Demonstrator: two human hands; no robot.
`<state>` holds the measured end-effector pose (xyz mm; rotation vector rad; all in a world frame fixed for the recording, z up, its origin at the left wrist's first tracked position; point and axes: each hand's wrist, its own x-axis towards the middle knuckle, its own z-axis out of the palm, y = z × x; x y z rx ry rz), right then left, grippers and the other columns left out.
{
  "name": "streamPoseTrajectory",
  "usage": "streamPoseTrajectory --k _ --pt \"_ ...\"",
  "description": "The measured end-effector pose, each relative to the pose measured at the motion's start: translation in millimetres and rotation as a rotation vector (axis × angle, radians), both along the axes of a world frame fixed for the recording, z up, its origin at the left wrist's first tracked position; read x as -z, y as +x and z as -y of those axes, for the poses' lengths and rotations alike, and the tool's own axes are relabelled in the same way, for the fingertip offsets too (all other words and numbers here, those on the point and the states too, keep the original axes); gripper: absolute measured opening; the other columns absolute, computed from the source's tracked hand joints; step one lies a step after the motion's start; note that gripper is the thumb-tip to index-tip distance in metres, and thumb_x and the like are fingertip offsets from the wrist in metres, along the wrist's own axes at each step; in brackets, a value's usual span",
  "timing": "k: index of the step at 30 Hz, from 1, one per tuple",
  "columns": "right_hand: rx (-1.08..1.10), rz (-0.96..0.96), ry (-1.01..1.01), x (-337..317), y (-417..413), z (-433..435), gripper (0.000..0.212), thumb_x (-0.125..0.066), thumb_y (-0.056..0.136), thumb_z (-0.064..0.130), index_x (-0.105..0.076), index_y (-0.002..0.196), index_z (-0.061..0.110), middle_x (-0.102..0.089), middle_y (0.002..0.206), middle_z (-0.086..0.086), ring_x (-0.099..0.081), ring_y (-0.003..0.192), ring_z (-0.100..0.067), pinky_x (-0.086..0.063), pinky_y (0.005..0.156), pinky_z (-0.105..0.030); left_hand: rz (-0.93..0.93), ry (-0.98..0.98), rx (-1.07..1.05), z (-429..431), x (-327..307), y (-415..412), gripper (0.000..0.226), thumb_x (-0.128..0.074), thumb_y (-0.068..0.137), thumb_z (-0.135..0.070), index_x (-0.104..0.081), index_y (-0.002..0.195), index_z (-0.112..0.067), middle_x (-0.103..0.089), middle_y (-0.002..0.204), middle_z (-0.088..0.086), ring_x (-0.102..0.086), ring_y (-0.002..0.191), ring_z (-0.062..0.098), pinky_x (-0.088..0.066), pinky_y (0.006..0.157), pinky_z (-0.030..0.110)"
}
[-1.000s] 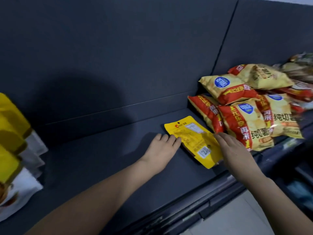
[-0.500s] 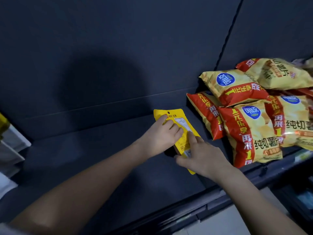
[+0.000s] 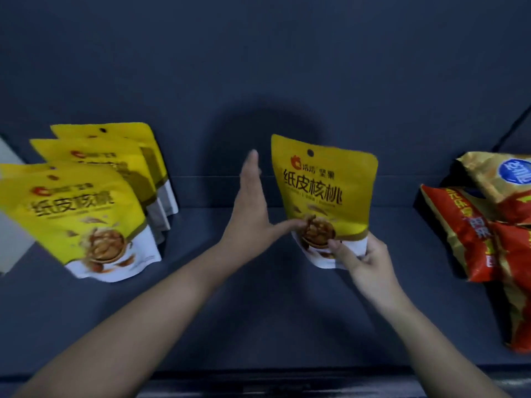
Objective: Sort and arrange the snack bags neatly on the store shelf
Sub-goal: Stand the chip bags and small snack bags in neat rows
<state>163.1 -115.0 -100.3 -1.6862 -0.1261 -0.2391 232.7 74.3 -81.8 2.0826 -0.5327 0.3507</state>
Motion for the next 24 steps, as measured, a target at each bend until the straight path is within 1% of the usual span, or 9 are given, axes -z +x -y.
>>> streamPoseTrajectory --k 1,3,5,7,8,11,15,19,24 --pt "-0.068 -0.005 0.042 -0.5 0.8 -7.8 0.025 -0.062 0.078 0.014 -0.072 0.086 0.036 -0.074 0.086 0.01 -0.069 0.084 -0.009 -0.056 0.075 -0.028 -0.145 -0.046 0.076 -13.8 0.5 -2.7 0.121 -0.079 0.063 -0.048 -0.001 0.15 -0.019 -0.022 0.154 0.001 -0.029 0.139 0.009 -0.029 0.114 0.036" --pt "-0.187 -0.047 0.116 1.0 2.5 -20.5 0.011 -0.071 0.075 0.026 -0.074 0.084 0.033 -0.075 0.088 0.004 -0.07 0.084 -0.013 -0.055 0.074 -0.026 -0.284 -0.129 0.207 -44.2 0.5 -9.3 0.087 -0.081 0.07 -0.026 -0.03 0.14 -0.02 -0.051 0.136 -0.003 -0.051 0.122 0.005 -0.043 0.103 0.032" --pt "-0.251 -0.067 0.099 1.9 4.7 -36.0 0.018 -0.079 0.068 0.035 -0.075 0.084 0.027 -0.075 0.09 0.002 -0.071 0.086 -0.015 -0.055 0.074 -0.025 -0.328 -0.19 0.246 -75.4 -0.7 -20.9 0.057 -0.077 0.074 -0.004 -0.051 0.123 -0.014 -0.063 0.12 -0.001 -0.061 0.108 0.005 -0.049 0.091 0.025" --pt "-0.291 -0.053 -0.016 3.1 6.5 -58.0 0.016 -0.077 0.072 0.015 -0.076 0.085 0.025 -0.075 0.089 0.007 -0.07 0.086 -0.01 -0.054 0.074 -0.02 -0.314 -0.169 0.243 -106.7 -1.4 -35.3 0.042 -0.076 0.071 -0.002 -0.062 0.11 -0.011 -0.068 0.107 0.001 -0.064 0.099 0.003 -0.051 0.086 0.021" --pt "-0.315 -0.061 -0.066 4.2 8.0 -69.9 0.024 -0.073 0.073 0.0 -0.076 0.083 0.022 -0.075 0.085 0.011 -0.07 0.084 -0.005 -0.053 0.072 -0.017 -0.281 -0.129 0.224 -121.2 -3.2 -44.0 0.037 -0.076 0.071 -0.005 -0.066 0.105 -0.012 -0.069 0.104 0.001 -0.064 0.097 0.003 -0.052 0.086 0.021" --pt "-0.395 -0.094 -0.1 3.9 7.9 -112.8 0.035 -0.067 0.072 -0.017 -0.069 0.082 0.016 -0.071 0.072 0.023 -0.065 0.074 0.009 -0.048 0.065 -0.007 -0.176 -0.071 0.15 -163.4 -4.2 -68.1 0.025 -0.074 0.076 -0.007 -0.071 0.101 -0.007 -0.071 0.106 -0.002 -0.065 0.101 0.005 -0.054 0.085 0.025" --pt "-0.459 -0.08 -0.205 10.9 10.4 -173.3 0.037 -0.074 0.072 -0.004 -0.065 0.083 0.03 -0.065 0.074 0.036 -0.061 0.079 0.017 -0.044 0.068 -0.003 -0.213 -0.19 0.011 -220.3 0.1 -91.8 0.026 -0.073 0.076 0.0 -0.067 0.092 -0.02 -0.071 0.089 -0.024 -0.066 0.087 -0.007 -0.049 0.075 0.011" --pt "-0.498 -0.085 -0.197 18.5 11.4 -222.2 0.031 -0.077 0.071 0.0 -0.067 0.087 0.025 -0.069 0.079 0.031 -0.063 0.081 0.012 -0.046 0.068 -0.006 -0.29 -0.308 -0.056 -268.2 14.8 -98.2 0.022 -0.07 0.078 -0.003 -0.068 0.1 -0.007 -0.074 0.101 0.001 -0.071 0.094 0.018 -0.055 0.079 0.027" --pt "-0.415 -0.077 -0.18 23.3 18.8 -263.6 0.035 -0.077 0.073 0.004 -0.065 0.09 0.032 -0.071 0.086 0.024 -0.066 0.089 0.002 -0.053 0.075 -0.021 -0.307 -0.427 -0.109 -300.2 24.9 -87.6 0.028 -0.064 0.079 -0.004 -0.065 0.107 -0.008 -0.072 0.106 0.008 -0.069 0.098 0.025 -0.055 0.084 0.032"
